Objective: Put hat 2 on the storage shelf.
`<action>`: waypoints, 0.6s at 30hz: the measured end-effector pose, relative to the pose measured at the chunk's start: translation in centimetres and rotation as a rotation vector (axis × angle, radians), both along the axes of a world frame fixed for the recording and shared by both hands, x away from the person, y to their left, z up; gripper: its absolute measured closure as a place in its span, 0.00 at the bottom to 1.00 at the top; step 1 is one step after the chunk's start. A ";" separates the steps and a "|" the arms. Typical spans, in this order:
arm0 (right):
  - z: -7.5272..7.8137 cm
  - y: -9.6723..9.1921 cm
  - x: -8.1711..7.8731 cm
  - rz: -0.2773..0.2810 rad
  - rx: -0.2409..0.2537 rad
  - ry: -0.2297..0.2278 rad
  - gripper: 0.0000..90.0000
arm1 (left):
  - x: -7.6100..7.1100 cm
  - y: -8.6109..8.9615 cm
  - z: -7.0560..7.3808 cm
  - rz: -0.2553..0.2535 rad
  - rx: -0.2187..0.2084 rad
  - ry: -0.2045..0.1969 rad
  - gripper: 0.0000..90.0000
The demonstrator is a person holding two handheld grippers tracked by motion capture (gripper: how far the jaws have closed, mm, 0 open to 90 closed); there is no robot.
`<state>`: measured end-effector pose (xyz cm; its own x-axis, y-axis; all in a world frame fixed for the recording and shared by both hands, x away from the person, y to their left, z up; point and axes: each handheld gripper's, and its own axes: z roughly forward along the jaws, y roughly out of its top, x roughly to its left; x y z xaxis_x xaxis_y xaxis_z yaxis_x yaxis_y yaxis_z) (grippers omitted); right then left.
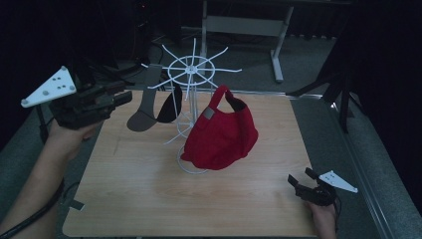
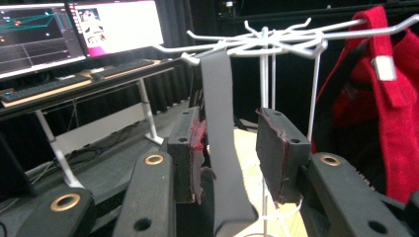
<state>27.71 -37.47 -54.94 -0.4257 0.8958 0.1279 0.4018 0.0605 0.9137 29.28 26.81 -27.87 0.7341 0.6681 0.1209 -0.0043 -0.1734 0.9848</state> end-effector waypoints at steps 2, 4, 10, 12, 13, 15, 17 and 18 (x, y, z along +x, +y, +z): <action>0.0 0.0 0.0 0.000 0.000 0.001 0.17 | -0.1 0.4 -0.5 -0.001 -0.010 0.008 0.70; 0.0 0.0 0.0 0.000 -0.001 0.001 0.17 | -0.3 0.6 -1.2 0.006 -0.004 0.006 0.69; 0.0 0.0 0.0 -0.002 -0.002 -0.001 0.17 | -0.7 1.3 -2.9 0.016 -0.014 0.023 0.69; 0.0 0.1 -0.1 0.000 -0.002 0.001 0.17 | -0.8 1.5 -3.4 0.020 -0.015 0.025 0.69; 0.0 0.1 0.0 -0.001 -0.006 -0.001 0.17 | -0.9 1.6 -3.6 0.024 -0.011 0.031 0.69; 0.0 0.1 0.0 -0.001 -0.007 -0.004 0.17 | -1.0 1.7 -4.1 0.022 -0.011 0.039 0.69; 0.0 0.1 -0.1 -0.002 -0.007 -0.002 0.17 | -1.0 1.9 -4.7 0.029 -0.004 0.050 0.69; 0.0 0.1 -0.1 -0.002 -0.007 -0.003 0.17 | -1.1 1.9 -5.0 0.028 -0.005 0.052 0.69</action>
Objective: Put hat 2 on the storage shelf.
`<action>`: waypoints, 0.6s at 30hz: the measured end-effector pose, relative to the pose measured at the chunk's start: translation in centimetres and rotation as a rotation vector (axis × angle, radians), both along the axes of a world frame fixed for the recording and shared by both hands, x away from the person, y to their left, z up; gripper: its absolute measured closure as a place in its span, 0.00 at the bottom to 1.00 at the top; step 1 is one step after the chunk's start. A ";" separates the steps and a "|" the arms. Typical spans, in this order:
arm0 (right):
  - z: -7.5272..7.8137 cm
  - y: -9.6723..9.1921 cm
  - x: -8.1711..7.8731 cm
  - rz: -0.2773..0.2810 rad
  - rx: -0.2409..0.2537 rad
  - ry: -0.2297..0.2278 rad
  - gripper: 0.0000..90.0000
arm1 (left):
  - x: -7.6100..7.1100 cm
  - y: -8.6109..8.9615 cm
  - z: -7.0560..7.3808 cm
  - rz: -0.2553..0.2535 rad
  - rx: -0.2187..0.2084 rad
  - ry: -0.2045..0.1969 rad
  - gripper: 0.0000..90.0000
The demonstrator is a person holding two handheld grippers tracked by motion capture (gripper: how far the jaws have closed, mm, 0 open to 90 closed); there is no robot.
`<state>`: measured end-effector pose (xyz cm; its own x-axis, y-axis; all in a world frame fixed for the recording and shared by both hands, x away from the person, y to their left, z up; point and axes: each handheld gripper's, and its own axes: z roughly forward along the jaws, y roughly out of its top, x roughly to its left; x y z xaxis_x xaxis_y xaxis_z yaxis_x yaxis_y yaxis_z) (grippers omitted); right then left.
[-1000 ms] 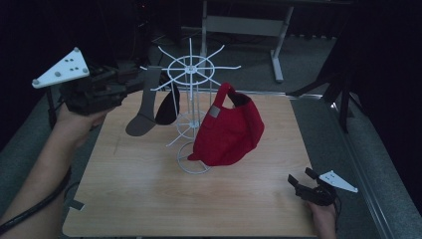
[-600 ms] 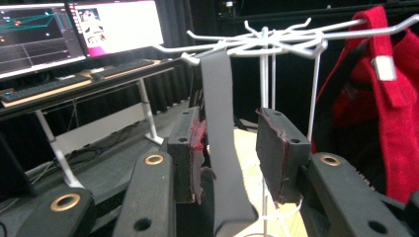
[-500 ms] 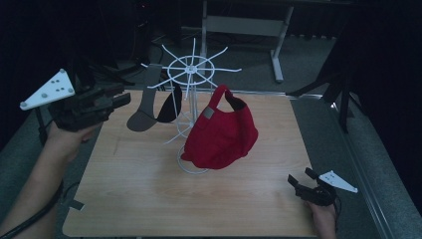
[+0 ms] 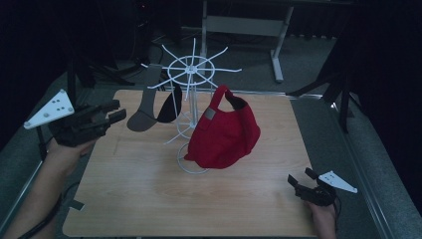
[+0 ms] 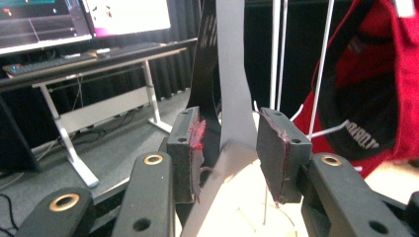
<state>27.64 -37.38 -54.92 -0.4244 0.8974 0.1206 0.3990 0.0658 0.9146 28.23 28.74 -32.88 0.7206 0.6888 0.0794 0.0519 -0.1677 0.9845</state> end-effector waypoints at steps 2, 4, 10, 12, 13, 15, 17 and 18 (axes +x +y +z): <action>0.0 0.0 0.0 0.001 0.000 0.000 0.17 | 0.0 0.2 -0.7 0.003 0.000 0.011 0.69; 0.0 0.0 0.0 0.001 0.000 0.001 0.17 | -0.1 0.2 -1.3 0.014 -0.004 0.015 0.69; 0.0 0.0 0.0 0.002 0.002 0.001 0.17 | -0.5 0.4 -3.5 0.020 0.005 0.020 0.69; 0.0 0.0 0.0 0.002 0.002 0.002 0.17 | -0.7 0.4 -4.4 0.021 0.010 0.026 0.69; 0.0 0.0 0.0 0.002 0.002 0.003 0.17 | -0.8 0.4 -4.8 0.022 0.012 0.028 0.69; 0.0 0.0 0.0 0.002 0.001 0.002 0.17 | -0.9 0.5 -5.2 0.023 0.010 0.034 0.69; 0.0 0.0 0.0 0.002 0.002 0.003 0.17 | -1.2 0.6 -6.3 0.025 -0.004 0.041 0.69; 0.0 0.0 0.0 0.002 0.002 0.002 0.17 | -1.4 0.7 -6.8 0.027 -0.016 0.045 0.69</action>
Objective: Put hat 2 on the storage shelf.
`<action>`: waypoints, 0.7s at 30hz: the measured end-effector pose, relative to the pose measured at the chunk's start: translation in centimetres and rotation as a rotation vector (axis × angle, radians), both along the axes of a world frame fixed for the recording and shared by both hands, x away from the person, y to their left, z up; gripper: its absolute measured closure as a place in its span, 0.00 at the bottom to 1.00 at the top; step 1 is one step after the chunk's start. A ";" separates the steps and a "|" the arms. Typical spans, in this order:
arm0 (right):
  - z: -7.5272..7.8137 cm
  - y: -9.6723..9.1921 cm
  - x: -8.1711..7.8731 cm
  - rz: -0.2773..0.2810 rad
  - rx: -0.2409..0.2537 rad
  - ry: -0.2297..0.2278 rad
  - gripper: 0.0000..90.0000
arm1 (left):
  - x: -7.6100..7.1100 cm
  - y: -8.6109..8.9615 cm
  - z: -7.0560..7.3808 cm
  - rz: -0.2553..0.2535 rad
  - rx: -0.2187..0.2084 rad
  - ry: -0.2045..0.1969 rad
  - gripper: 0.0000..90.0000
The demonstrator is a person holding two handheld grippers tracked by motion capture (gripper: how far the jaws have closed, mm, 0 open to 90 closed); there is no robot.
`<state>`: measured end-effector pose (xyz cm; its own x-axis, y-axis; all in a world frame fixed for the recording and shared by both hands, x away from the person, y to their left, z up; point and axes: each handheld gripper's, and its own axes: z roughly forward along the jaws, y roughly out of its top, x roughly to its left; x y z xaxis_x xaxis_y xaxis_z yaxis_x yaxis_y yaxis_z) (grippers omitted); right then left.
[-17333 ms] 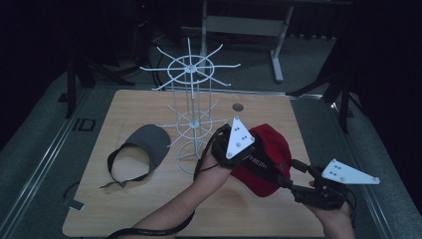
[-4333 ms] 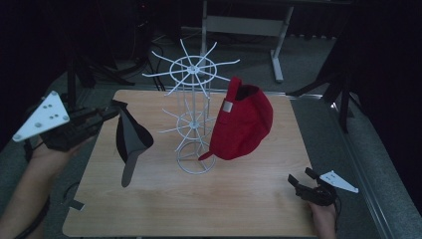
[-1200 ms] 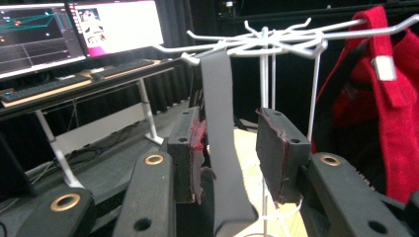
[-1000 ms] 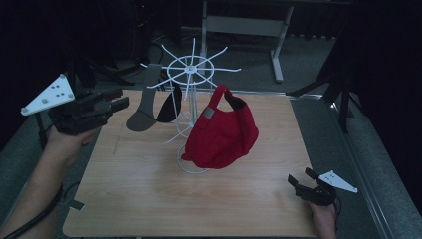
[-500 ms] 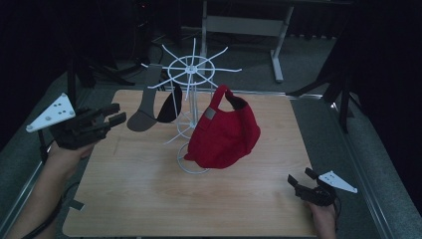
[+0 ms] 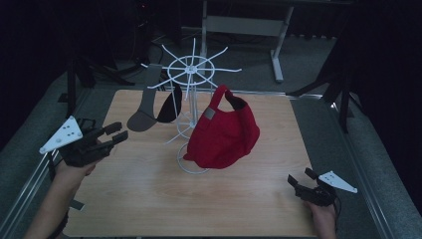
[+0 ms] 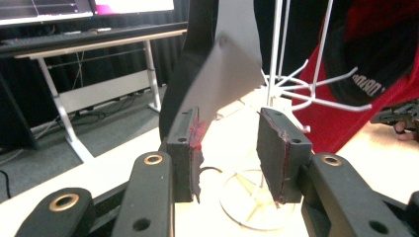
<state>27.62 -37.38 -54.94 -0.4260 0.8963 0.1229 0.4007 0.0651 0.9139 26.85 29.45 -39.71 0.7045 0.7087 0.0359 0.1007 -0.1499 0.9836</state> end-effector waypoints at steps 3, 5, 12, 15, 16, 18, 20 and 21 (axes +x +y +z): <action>0.0 0.0 0.0 0.000 0.000 0.001 0.17 | -0.5 0.3 -1.3 0.024 -0.003 0.000 0.69; 0.0 0.0 0.0 0.001 -0.001 0.000 0.17 | -0.7 0.4 -2.0 0.033 -0.010 0.008 0.69; 0.0 0.0 0.0 0.000 -0.003 0.001 0.17 | -1.4 0.6 -4.5 0.055 -0.003 0.017 0.69; 0.0 0.1 0.0 0.000 -0.003 0.000 0.17 | -1.6 0.6 -5.6 0.052 -0.013 0.017 0.66; 0.0 0.1 0.0 0.000 -0.003 0.000 0.17 | -1.6 0.6 -6.0 0.055 -0.018 0.018 0.66; 0.0 0.1 0.0 -0.003 -0.005 -0.003 0.17 | -1.7 0.8 -7.1 0.067 -0.040 0.036 0.66; 0.0 0.2 0.1 -0.008 -0.022 -0.001 0.17 | -1.7 0.8 -7.7 0.070 -0.032 0.059 0.67; 0.0 0.3 0.1 -0.007 -0.025 0.000 0.17 | -1.7 0.8 -8.5 0.071 -0.042 0.082 0.67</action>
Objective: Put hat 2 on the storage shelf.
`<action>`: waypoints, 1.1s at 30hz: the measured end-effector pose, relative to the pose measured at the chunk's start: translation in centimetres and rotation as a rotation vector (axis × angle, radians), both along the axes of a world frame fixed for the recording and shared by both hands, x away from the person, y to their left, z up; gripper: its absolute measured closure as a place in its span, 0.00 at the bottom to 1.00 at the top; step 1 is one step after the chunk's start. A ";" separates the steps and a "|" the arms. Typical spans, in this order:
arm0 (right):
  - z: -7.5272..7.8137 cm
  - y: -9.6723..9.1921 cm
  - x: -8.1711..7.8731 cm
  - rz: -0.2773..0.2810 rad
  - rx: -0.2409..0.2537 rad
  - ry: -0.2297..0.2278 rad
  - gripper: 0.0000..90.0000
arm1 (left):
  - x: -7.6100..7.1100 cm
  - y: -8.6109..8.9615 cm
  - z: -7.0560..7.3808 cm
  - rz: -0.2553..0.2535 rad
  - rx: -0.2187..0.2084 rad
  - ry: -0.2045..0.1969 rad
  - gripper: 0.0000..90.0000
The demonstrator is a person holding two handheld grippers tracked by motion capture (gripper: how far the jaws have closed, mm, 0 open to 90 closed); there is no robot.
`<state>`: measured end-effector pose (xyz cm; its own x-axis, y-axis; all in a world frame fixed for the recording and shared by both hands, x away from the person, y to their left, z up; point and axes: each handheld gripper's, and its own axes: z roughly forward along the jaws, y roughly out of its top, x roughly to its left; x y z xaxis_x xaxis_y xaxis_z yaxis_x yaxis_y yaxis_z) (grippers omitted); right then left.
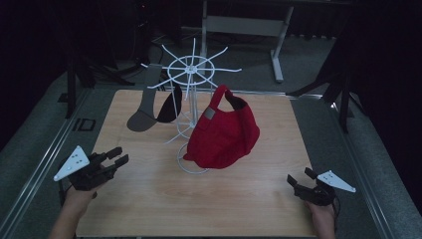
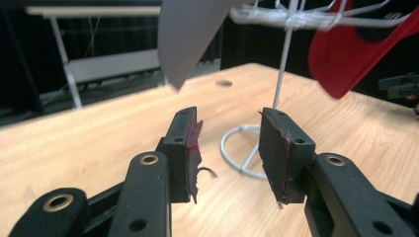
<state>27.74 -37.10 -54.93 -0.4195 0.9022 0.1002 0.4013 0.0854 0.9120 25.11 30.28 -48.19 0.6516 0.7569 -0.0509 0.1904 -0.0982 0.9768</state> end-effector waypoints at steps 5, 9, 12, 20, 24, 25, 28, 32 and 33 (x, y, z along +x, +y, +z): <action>0.0 -0.1 -0.1 0.001 0.015 -0.011 0.17 | 0.0 -0.1 -1.4 0.021 0.013 0.028 0.67; 0.1 -0.1 -0.2 0.000 0.012 -0.017 0.17 | -0.1 -0.2 -3.2 0.054 0.034 0.059 0.67; 0.1 -0.1 -0.1 -0.001 0.011 -0.017 0.17 | -0.1 -0.4 -4.2 0.053 0.028 0.087 0.67; 0.1 -0.1 -0.2 -0.003 0.015 -0.022 0.17 | -0.4 -0.6 -5.5 0.077 0.031 0.089 0.67; 0.0 -0.1 -0.2 -0.002 0.011 -0.024 0.17 | -0.6 -0.8 -5.8 0.082 0.031 0.087 0.67; 0.0 -0.1 -0.3 -0.003 0.011 -0.024 0.17 | -0.6 -0.8 -6.0 0.085 0.024 0.084 0.67; 0.0 -0.1 -0.3 -0.003 0.010 -0.024 0.17 | -0.7 -0.7 -6.3 0.094 0.015 0.081 0.67; 0.0 -0.1 -0.3 -0.003 0.008 -0.022 0.17 | -0.8 -0.8 -6.6 0.098 0.010 0.078 0.67; 0.0 -0.1 -0.2 -0.002 0.007 -0.022 0.17 | -0.8 -0.8 -6.6 0.096 0.009 0.074 0.67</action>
<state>27.49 -37.17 -54.95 -0.4199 0.9024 0.0969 0.3814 0.0786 0.9211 24.28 29.47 -54.77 0.5704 0.8165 -0.0890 0.2711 -0.0848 0.9588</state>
